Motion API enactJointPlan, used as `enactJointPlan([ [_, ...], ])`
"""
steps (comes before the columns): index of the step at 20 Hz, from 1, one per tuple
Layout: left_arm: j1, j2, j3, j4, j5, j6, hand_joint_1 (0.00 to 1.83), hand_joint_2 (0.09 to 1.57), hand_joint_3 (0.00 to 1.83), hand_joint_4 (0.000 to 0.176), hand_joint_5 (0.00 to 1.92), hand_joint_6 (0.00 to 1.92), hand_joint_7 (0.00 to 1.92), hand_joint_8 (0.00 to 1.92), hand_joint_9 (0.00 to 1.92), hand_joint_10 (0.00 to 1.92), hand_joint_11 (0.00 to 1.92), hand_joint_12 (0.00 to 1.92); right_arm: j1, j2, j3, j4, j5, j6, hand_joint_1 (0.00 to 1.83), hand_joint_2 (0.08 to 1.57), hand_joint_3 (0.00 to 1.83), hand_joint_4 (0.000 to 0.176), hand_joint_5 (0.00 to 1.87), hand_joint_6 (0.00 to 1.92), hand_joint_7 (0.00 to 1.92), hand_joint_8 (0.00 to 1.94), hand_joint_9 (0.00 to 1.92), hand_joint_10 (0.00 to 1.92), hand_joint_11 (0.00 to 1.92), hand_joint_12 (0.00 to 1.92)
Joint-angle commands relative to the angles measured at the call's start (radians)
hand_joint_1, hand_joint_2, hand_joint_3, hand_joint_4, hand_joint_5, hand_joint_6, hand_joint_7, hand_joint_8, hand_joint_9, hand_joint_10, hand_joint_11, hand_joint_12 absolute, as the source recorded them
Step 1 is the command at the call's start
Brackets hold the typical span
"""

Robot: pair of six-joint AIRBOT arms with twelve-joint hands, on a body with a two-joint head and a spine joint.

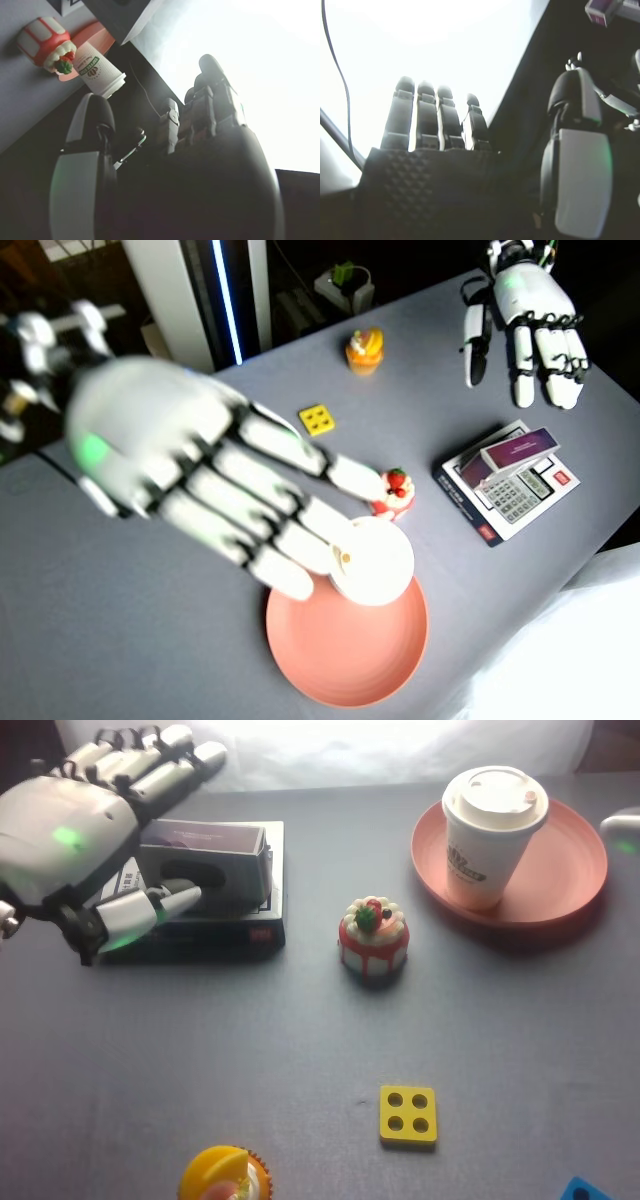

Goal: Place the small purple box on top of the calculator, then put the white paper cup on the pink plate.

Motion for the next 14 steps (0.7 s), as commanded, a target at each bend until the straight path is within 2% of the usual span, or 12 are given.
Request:
enactJointPlan([
  [1, 0.0, 0.006, -0.011, 0.02, -0.185, -0.008, 0.64, 1.29, 0.0, 0.066, 0.02, 0.0, 0.03, 0.01, 0.13, 0.03, 0.0, 0.97, -0.012, 0.014, -0.016, -0.003, 0.234, 0.001, 0.68, 1.11, 0.02, 0.08, 0.0, 0.0, 0.0, 0.0, 0.0, 0.0, 0.0, 0.0],
  [2, 0.014, 0.01, -0.019, 0.017, -0.219, -0.014, 0.64, 1.29, 0.0, 0.061, 0.01, 0.0, 0.03, 0.0, 0.1, 0.02, 0.0, 0.92, -0.037, 0.025, -0.032, -0.003, 0.285, 0.001, 0.66, 1.11, 0.02, 0.067, 0.0, 0.0, 0.0, 0.0, 0.0, 0.0, 0.0, 0.0],
  [3, 0.032, 0.012, -0.027, 0.014, -0.262, -0.023, 0.59, 1.3, 0.01, 0.061, 0.0, 0.0, 0.02, 0.0, 0.09, 0.01, 0.0, 0.91, -0.063, 0.036, -0.05, -0.003, 0.337, 0.001, 0.65, 1.05, 0.0, 0.082, 0.0, 0.0, 0.0, 0.0, 0.0, 0.0, 0.0, 0.0],
  [4, 0.054, 0.014, -0.036, 0.013, -0.318, -0.036, 0.55, 1.3, 0.01, 0.066, 0.0, 0.0, 0.01, 0.0, 0.09, 0.01, 0.0, 0.91, -0.093, 0.049, -0.069, -0.003, 0.401, 0.001, 0.63, 1.04, 0.0, 0.089, 0.0, 0.0, 0.0, 0.0, 0.0, 0.0, 0.0, 0.0],
  [5, 0.069, 0.017, -0.044, 0.012, -0.357, -0.043, 0.5, 1.3, 0.0, 0.076, 0.0, 0.0, 0.0, 0.0, 0.06, 0.02, 0.0, 0.75, -0.117, 0.058, -0.081, -0.002, 0.447, 0.001, 0.61, 1.04, 0.0, 0.088, 0.0, 0.0, 0.0, 0.0, 0.0, 0.0, 0.0, 0.0],
  [7, 0.098, 0.023, -0.06, 0.009, -0.435, -0.047, 0.38, 1.34, 0.01, 0.053, 0.0, 0.0, 0.0, 0.0, 0.0, 0.0, 0.0, 0.26, -0.156, 0.072, -0.101, 0.0, 0.523, 0.001, 0.6, 1.04, 0.0, 0.07, 0.0, 0.0, 0.0, 0.0, 0.0, 0.0, 0.0, 0.0],
  [8, 0.11, 0.027, -0.068, 0.009, -0.462, -0.047, 0.31, 1.37, 0.01, 0.062, 0.0, 0.0, 0.0, 0.0, 0.0, 0.0, 0.0, 0.06, -0.173, 0.079, -0.111, 0.001, 0.561, 0.001, 0.62, 1.04, 0.0, 0.066, 0.0, 0.0, 0.0, 0.0, 0.0, 0.0, 0.0, 0.0],
  [10, 0.137, 0.032, -0.081, 0.009, -0.524, -0.046, 0.29, 1.32, 0.0, 0.091, 0.0, 0.0, 0.0, 0.0, 0.0, 0.0, 0.0, 0.0, -0.221, 0.096, -0.132, 0.012, 0.637, -0.01, 0.6, 1.05, 0.0, 0.04, 0.0, 0.0, 0.0, 0.0, 0.0, 0.0, 0.0, 0.0],
  [11, 0.142, 0.033, -0.084, 0.009, -0.538, -0.046, 0.3, 1.33, 0.0, 0.073, 0.0, 0.0, 0.0, 0.0, 0.0, 0.0, 0.0, 0.0, -0.237, 0.102, -0.139, 0.018, 0.662, -0.015, 0.57, 1.07, 0.0, 0.0, 0.0, 0.0, 0.0, 0.0, 0.0, 0.0, 0.0, 0.0],
  [12, 0.145, 0.034, -0.086, 0.009, -0.548, -0.046, 0.38, 1.34, 0.0, 0.04, 0.0, 0.0, 0.0, 0.0, 0.0, 0.0, 0.0, 0.0, -0.25, 0.106, -0.145, 0.026, 0.674, -0.02, 0.54, 1.08, 0.01, 0.0, 0.0, 0.0, 0.0, 0.0, 0.0, 0.0, 0.0, 0.0],
  [13, 0.15, 0.037, -0.089, 0.009, -0.562, -0.046, 0.34, 1.33, 0.0, 0.006, 0.0, 0.0, 0.0, 0.0, 0.0, 0.0, 0.0, 0.0, -0.252, 0.115, -0.153, 0.029, 0.674, -0.031, 0.53, 1.08, 0.01, 0.0, 0.0, 0.0, 0.0, 0.0, 0.0, 0.0, 0.0, 0.0],
  [14, 0.158, 0.041, -0.093, 0.01, -0.579, -0.046, 0.3, 1.32, 0.0, 0.007, 0.0, 0.0, 0.0, 0.0, 0.0, 0.0, 0.0, 0.0, -0.252, 0.119, -0.157, 0.029, 0.674, -0.042, 0.55, 1.08, 0.01, 0.0, 0.0, 0.0, 0.0, 0.0, 0.0, 0.0, 0.0, 0.0],
])
